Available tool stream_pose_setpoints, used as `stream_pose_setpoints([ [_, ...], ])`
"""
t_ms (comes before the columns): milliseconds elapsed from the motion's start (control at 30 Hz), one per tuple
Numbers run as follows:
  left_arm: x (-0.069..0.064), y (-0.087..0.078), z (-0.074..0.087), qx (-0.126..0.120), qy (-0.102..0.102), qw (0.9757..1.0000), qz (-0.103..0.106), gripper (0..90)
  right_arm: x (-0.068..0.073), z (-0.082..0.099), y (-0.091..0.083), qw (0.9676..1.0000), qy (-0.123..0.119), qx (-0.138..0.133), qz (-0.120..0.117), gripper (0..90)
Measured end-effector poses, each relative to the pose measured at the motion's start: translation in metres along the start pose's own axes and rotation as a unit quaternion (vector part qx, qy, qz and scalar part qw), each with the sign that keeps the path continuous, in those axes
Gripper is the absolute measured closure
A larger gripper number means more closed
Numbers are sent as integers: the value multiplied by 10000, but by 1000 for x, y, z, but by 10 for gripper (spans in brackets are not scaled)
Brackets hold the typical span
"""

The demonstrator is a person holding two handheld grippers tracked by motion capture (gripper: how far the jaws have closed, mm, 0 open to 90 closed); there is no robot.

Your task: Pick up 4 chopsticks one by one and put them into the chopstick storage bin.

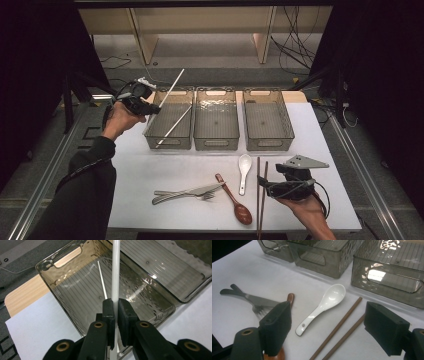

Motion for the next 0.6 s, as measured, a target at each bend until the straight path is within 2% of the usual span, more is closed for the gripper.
stream_pose_setpoints([
  [100,3,5,-3,-16,-57,10000,-34,838,0,0,0,10000,5,2,-9,232],
  [200,8,11,-4,-129,-249,9996,-21,838,0,0,0,10000,5,-4,-19,232],
  [333,15,21,-3,-157,-474,9987,-47,838,0,0,0,10000,0,-6,-21,232],
  [533,18,29,2,-165,-630,9979,-23,838,0,0,0,10000,-5,-5,-28,232],
  [600,17,32,3,-170,-623,9979,-27,838,0,0,0,10000,-2,-2,-30,232],
])
Point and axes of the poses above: each handheld gripper's, and its own axes: y roughly forward along the jaws, z roughly out of its underside, x roughly to its left, the point moved 6 cm from there along y, roughly forward along the jaws, and after that the axes turned 8 degrees about x, right-handed, at the moved point
